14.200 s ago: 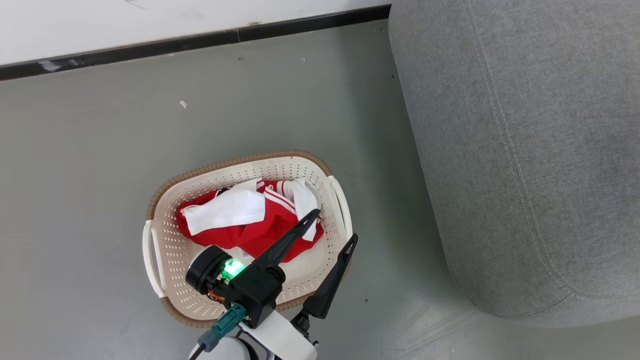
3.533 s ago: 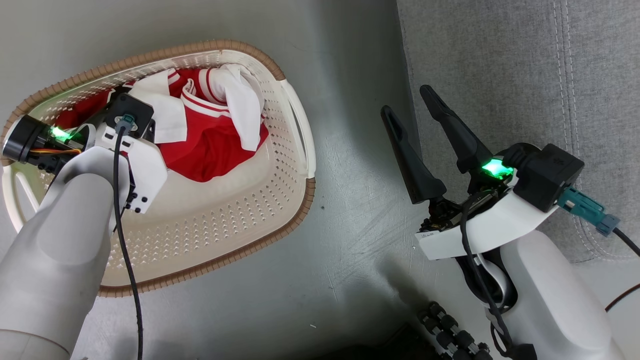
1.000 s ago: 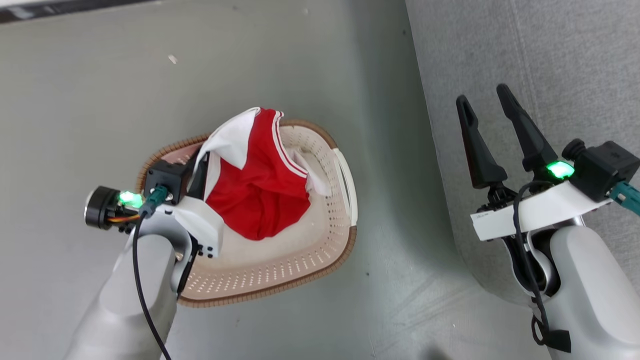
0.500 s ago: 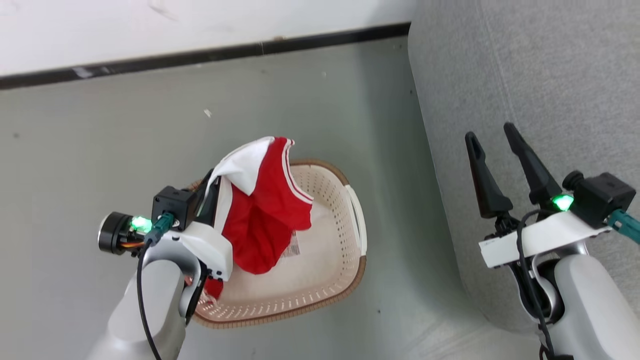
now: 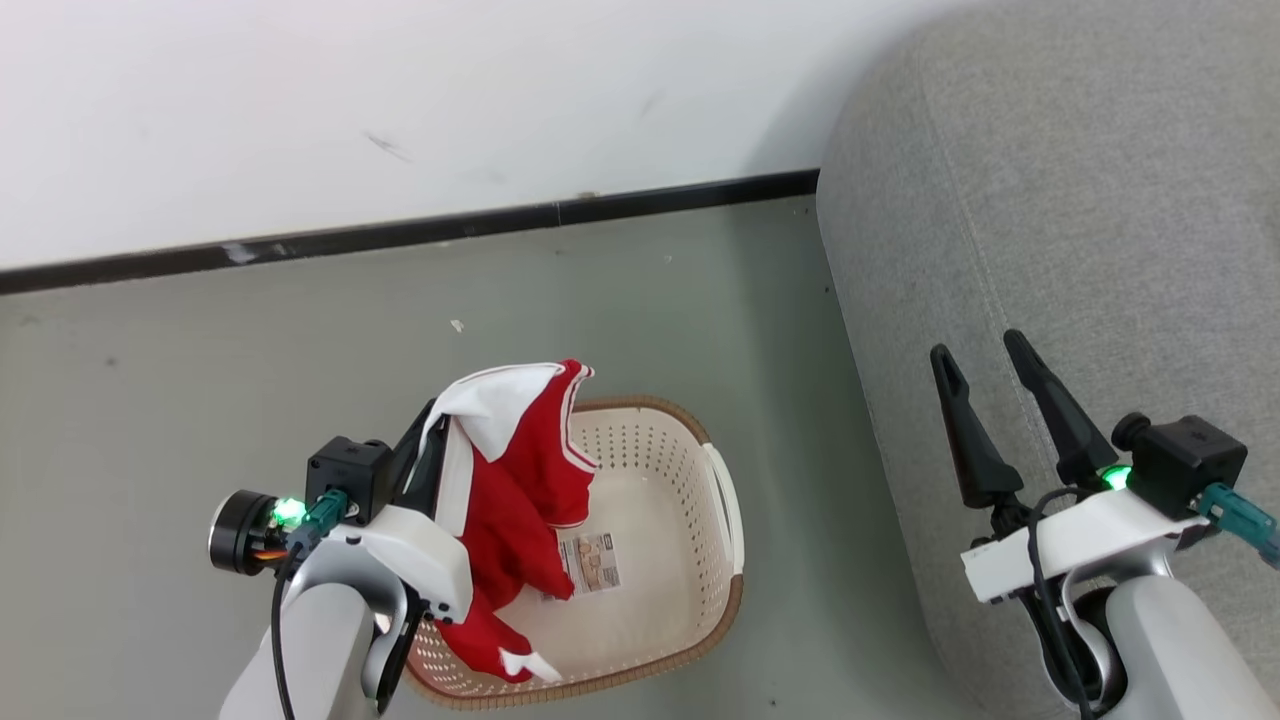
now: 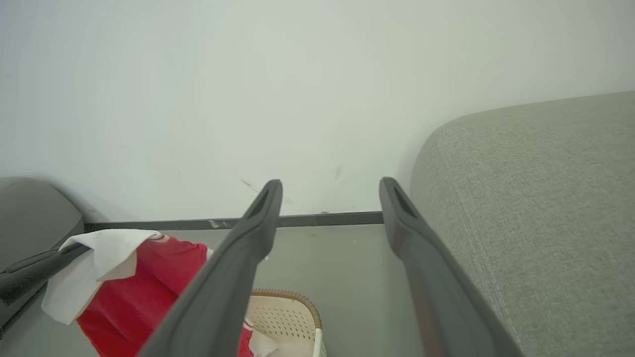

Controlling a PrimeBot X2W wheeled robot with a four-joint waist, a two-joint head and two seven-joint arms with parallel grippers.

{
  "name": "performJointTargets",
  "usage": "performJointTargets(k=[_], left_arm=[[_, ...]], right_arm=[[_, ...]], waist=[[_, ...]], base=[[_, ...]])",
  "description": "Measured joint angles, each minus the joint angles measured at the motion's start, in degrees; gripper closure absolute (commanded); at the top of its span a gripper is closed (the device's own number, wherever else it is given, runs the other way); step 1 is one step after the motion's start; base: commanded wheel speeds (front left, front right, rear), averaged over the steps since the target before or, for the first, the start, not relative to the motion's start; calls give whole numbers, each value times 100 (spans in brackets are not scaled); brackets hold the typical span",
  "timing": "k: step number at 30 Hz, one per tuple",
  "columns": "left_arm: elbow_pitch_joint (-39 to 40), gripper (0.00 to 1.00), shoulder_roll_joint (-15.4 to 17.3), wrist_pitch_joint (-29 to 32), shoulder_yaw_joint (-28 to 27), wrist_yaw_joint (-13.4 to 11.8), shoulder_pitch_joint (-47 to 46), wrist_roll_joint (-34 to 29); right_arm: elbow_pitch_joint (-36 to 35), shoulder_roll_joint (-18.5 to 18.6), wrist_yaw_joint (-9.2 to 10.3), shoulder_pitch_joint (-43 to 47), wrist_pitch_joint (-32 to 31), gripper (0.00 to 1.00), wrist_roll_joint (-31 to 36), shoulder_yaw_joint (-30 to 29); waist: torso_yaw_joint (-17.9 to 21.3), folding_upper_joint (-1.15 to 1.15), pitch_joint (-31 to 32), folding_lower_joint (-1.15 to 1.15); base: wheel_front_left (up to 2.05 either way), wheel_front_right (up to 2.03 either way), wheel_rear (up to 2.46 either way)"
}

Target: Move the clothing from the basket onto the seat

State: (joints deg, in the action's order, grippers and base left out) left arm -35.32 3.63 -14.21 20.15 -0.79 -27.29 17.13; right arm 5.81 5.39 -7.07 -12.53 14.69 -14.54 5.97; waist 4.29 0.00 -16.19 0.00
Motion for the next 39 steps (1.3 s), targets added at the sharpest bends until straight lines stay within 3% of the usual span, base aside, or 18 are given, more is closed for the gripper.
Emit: performJointTargets(k=[21, 39], left_arm=[[757, 100, 90, 0, -60, -7, 783, 25], [1528, 100, 250, 31, -58, -116, 1269, 41]], right_arm=[[162, 62, 0, 742, 0, 0, 54, -43], [180, 54, 0, 1161, 0, 0, 112, 10]], waist=[[-94, 0, 1045, 0], [-218, 0, 1569, -1]], base=[[0, 0, 0], [0, 0, 0]])
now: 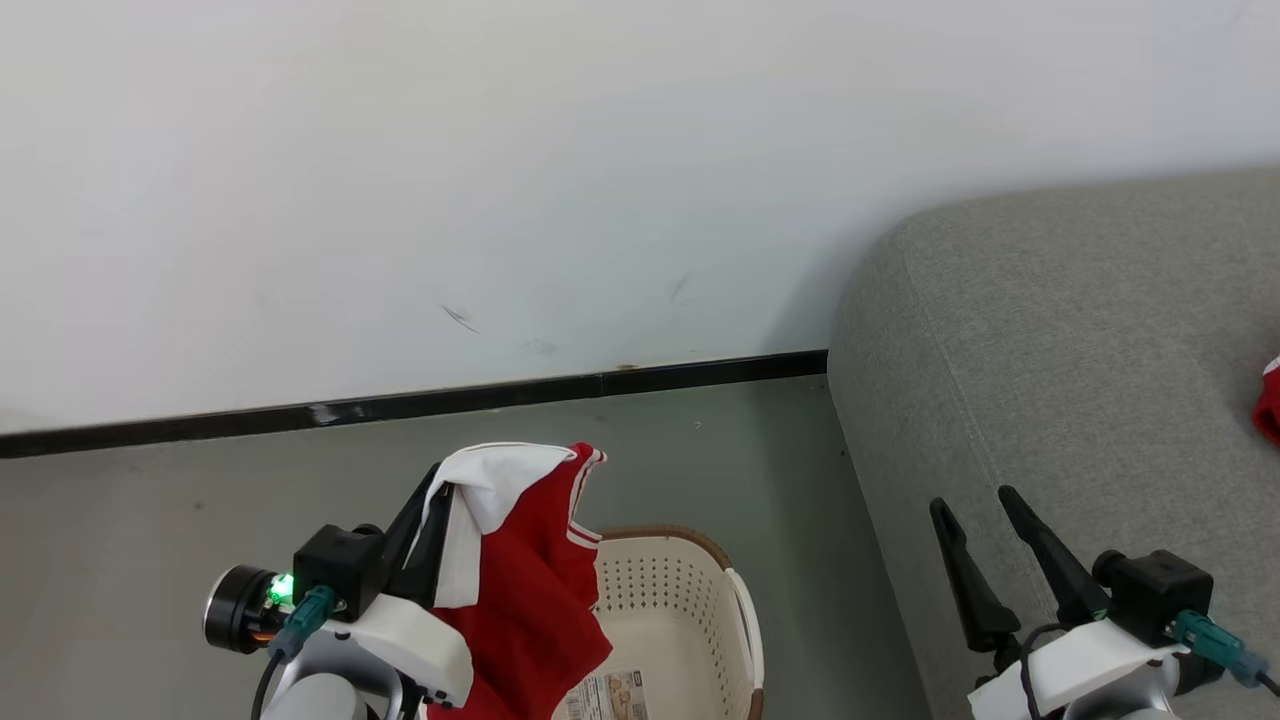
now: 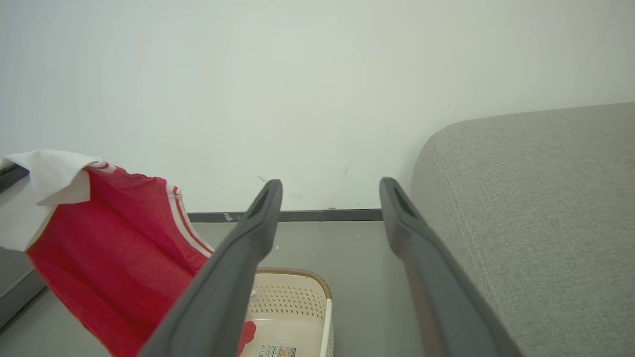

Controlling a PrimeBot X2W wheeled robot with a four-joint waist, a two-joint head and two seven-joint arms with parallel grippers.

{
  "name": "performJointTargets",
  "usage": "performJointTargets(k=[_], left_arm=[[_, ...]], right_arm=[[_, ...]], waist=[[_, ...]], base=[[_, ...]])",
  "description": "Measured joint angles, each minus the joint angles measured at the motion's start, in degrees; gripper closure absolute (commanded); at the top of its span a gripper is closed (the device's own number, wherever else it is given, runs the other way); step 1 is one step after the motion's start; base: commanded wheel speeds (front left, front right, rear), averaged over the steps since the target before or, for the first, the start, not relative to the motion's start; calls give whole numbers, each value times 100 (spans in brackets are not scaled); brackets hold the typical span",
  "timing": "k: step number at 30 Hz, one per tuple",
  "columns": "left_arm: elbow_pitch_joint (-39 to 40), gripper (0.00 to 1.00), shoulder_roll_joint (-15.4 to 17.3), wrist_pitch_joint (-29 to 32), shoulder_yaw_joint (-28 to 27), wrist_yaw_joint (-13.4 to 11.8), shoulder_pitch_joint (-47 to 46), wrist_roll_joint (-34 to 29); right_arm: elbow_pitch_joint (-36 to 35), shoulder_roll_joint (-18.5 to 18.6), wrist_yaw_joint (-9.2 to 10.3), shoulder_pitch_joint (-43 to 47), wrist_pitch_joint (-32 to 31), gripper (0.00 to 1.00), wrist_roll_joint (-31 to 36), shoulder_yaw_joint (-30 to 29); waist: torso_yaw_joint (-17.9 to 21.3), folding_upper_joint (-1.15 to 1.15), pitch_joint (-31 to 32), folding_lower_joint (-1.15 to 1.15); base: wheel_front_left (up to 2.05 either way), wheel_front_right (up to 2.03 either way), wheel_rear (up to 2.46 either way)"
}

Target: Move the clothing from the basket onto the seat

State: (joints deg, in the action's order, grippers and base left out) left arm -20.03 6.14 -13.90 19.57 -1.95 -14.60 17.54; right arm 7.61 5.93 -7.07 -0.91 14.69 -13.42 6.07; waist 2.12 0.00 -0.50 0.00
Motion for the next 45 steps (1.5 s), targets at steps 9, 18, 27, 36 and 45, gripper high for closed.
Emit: performJointTargets(k=[9, 18, 27, 36, 45], left_arm=[[394, 100, 67, 156, -13, -93, 138, 1], [865, 100, 98, 280, -3, -144, 242, 0], [1335, 100, 123, 435, 86, -146, 242, -22], [1937, 100, 122, 673, 344, -115, 237, -70], [2410, 100, 89, 857, 614, 10, 224, -114]], right_arm=[[-26, 5, 0, 74, 0, 0, 45, 67], [-33, 82, 0, 75, 0, 0, 93, 215], [-94, 138, 0, 37, 0, 0, 163, 575], [-105, 331, 0, -315, 0, 0, 194, 1270], [126, 527, 0, -648, 0, 0, 230, 1893]], waist=[[-67, 0, 92, 0], [-95, 0, 78, 0], [-134, 0, 41, 0], [-224, 0, -27, 1], [-324, 0, -25, 0]], base=[[0, 0, 0], [0, 0, 0], [0, 0, 0], [0, 0, 0], [0, 0, 0]])
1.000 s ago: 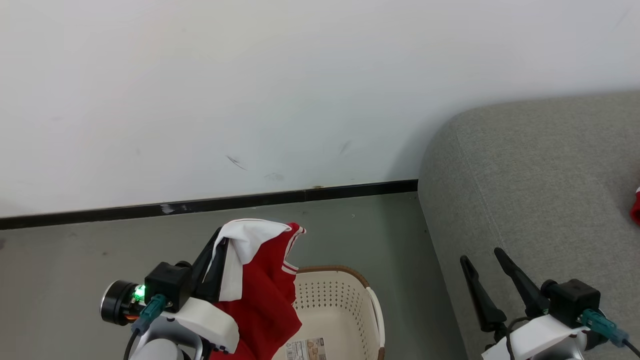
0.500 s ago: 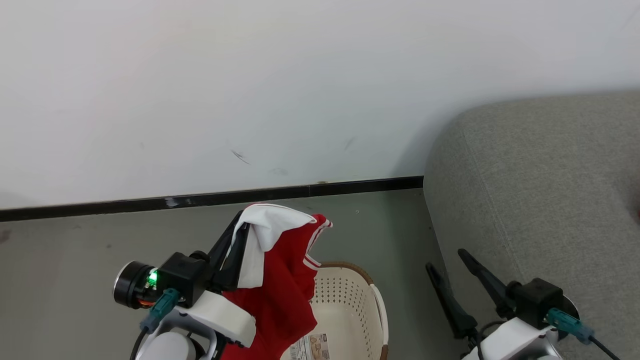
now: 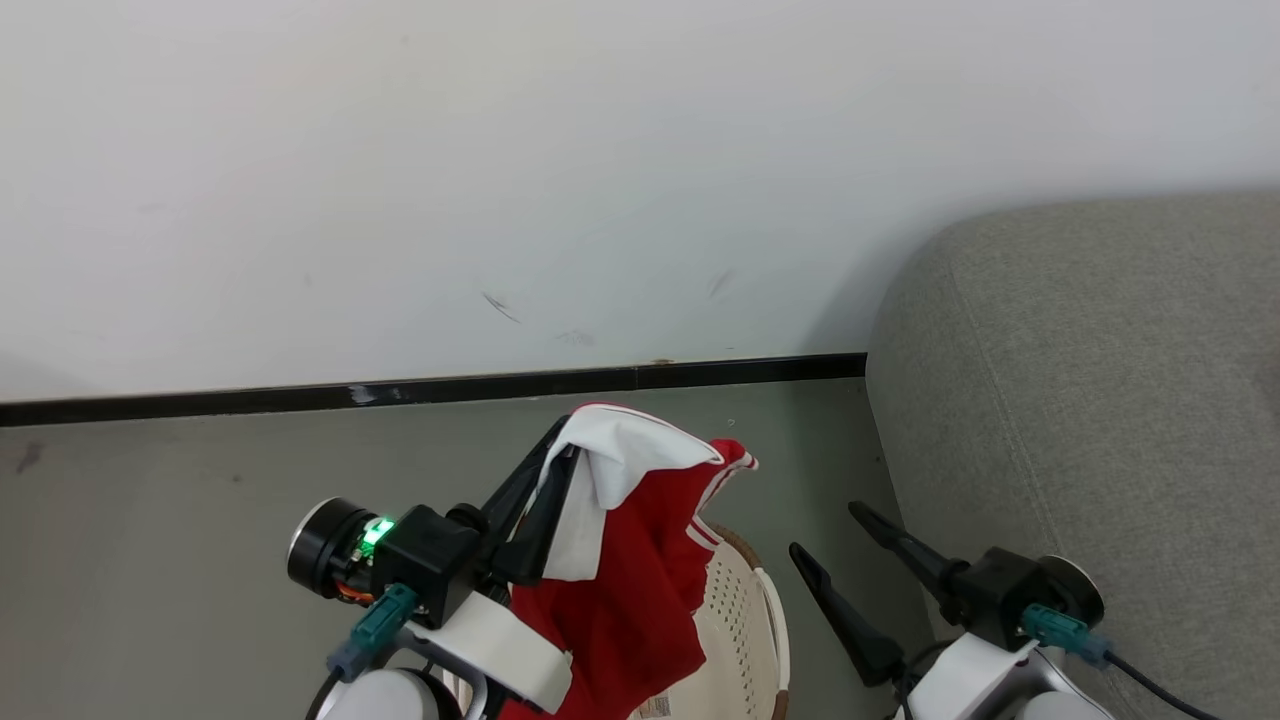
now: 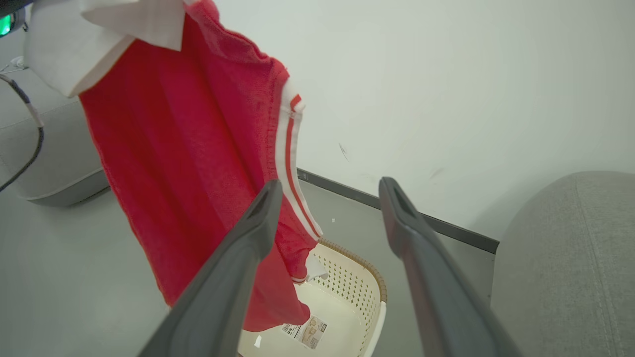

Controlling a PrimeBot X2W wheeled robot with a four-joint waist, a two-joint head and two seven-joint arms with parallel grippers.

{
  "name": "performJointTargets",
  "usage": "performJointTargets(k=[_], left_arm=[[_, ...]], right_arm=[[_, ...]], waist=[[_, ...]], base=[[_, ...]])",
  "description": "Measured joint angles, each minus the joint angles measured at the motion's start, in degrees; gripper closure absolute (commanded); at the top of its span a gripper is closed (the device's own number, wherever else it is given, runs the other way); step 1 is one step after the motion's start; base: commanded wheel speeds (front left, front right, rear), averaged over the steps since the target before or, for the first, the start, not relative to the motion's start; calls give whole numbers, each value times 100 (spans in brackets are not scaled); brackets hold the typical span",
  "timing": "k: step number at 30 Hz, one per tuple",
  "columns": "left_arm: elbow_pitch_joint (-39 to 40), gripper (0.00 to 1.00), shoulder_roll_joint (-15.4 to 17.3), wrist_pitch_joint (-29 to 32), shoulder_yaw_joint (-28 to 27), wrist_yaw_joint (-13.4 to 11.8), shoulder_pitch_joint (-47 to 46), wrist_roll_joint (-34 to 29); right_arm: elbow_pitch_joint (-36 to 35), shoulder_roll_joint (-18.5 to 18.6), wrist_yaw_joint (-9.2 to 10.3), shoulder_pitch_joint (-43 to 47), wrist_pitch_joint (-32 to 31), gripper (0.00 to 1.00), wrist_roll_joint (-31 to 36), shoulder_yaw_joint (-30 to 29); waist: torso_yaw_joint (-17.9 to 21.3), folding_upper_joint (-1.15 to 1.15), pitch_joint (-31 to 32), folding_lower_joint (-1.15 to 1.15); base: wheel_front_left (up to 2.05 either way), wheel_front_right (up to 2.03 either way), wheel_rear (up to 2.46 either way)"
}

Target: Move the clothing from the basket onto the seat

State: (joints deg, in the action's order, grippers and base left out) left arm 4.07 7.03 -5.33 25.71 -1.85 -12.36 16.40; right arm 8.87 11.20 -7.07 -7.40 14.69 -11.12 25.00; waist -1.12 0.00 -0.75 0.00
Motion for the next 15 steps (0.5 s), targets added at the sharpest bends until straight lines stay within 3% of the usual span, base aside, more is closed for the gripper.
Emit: performJointTargets(k=[15], left_arm=[[705, 100, -105, 344, 468, 209, -109, -38]], right_arm=[[253, 241, -1, -614, 0, 0, -101, 879]], waist=[[-158, 0, 29, 0]], base=[[0, 0, 0]])
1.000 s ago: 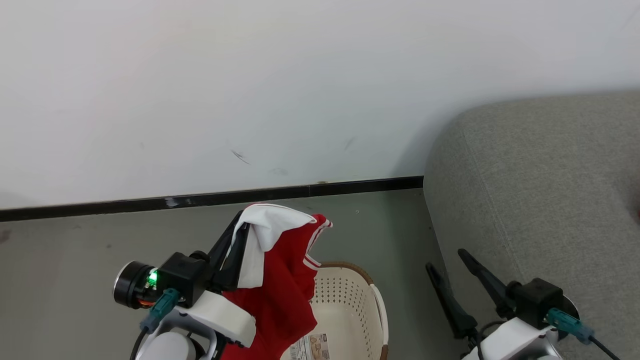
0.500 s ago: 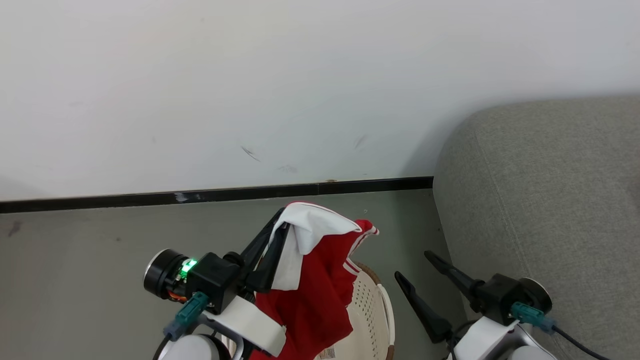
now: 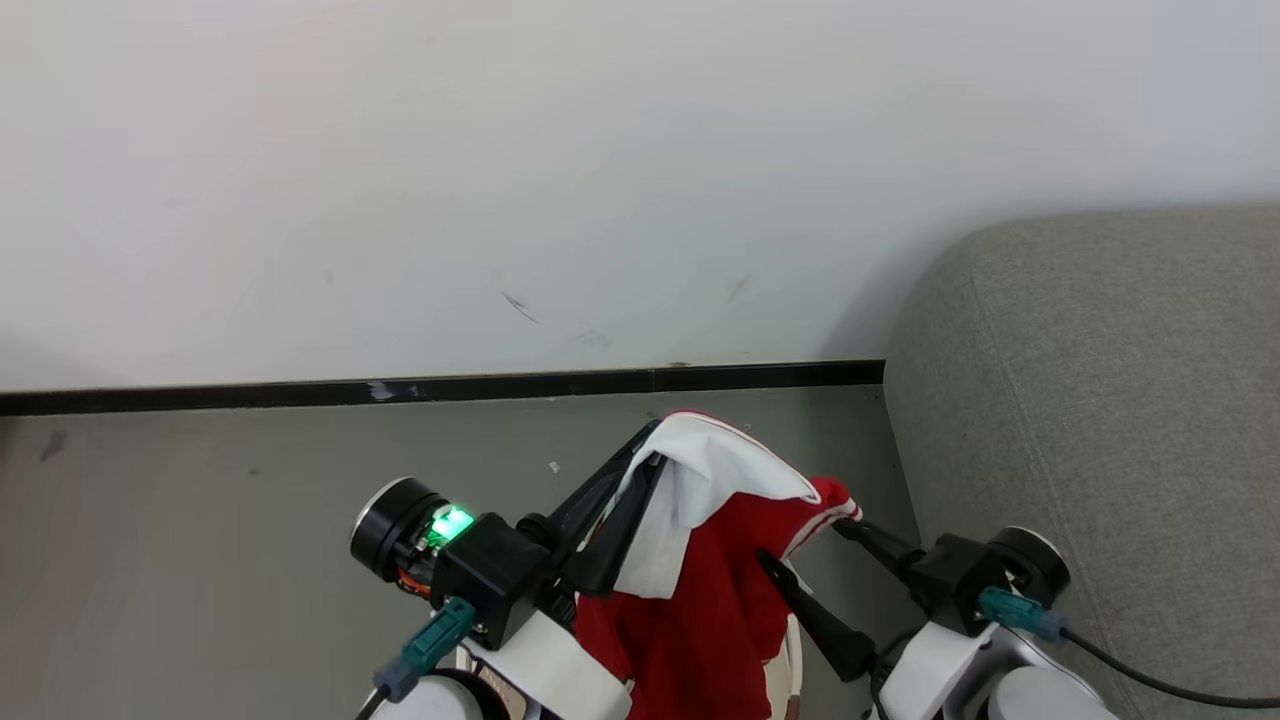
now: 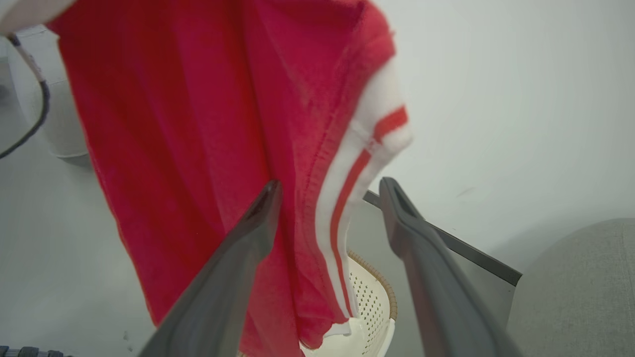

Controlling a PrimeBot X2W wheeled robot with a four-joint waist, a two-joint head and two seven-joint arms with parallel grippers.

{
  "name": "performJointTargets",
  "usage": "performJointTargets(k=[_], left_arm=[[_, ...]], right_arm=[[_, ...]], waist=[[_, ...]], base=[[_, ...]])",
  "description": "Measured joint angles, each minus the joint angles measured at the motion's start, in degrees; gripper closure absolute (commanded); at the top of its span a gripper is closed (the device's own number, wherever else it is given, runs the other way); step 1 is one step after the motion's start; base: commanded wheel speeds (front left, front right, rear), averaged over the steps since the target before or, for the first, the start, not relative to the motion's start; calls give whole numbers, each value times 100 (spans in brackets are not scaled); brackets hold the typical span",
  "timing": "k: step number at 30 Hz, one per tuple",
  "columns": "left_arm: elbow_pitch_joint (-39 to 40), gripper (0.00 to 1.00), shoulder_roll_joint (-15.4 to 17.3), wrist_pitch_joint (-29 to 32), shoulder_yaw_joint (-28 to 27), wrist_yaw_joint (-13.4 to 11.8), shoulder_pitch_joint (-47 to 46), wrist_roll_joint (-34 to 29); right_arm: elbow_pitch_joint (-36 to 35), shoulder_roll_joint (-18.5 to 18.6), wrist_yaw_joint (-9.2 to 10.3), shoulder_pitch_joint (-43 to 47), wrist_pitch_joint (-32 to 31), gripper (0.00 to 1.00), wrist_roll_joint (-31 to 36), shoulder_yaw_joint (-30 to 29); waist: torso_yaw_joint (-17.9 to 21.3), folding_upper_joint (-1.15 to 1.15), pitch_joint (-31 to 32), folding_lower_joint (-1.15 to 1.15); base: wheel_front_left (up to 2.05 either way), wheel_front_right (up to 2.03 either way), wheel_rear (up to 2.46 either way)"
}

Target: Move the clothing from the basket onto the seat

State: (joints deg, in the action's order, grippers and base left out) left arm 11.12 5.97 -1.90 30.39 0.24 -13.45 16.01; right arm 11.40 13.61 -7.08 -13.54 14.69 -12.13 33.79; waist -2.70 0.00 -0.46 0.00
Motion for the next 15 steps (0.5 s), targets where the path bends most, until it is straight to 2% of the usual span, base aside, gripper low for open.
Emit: performJointTargets(k=[9, 10, 11, 12, 15], left_arm=[[209, 100, -63, 182, 198, 52, 0, 71], [218, 100, -63, 190, 205, 52, 0, 97], [229, 100, -65, 192, 215, 52, 0, 113], [244, 100, -68, 215, 223, 52, 1, 116], [283, 100, -90, 242, 238, 51, 1, 159]], right_arm=[[180, 66, 0, -169, 0, 0, -186, 448], [188, 58, 0, -187, 0, 50, -237, 482], [193, 55, 0, -206, 0, 71, -280, 517], [201, 52, 0, -220, 0, 100, -310, 550], [213, 41, 0, -231, 0, 100, -428, 689]], waist=[[-85, 0, 22, 0], [-91, 0, 23, 0], [-97, 0, 24, 0], [-102, 0, 23, 0], [-105, 0, 23, 0]], base=[[0, 0, 0], [0, 0, 0], [0, 0, 0], [0, 0, 0], [0, 0, 0]])
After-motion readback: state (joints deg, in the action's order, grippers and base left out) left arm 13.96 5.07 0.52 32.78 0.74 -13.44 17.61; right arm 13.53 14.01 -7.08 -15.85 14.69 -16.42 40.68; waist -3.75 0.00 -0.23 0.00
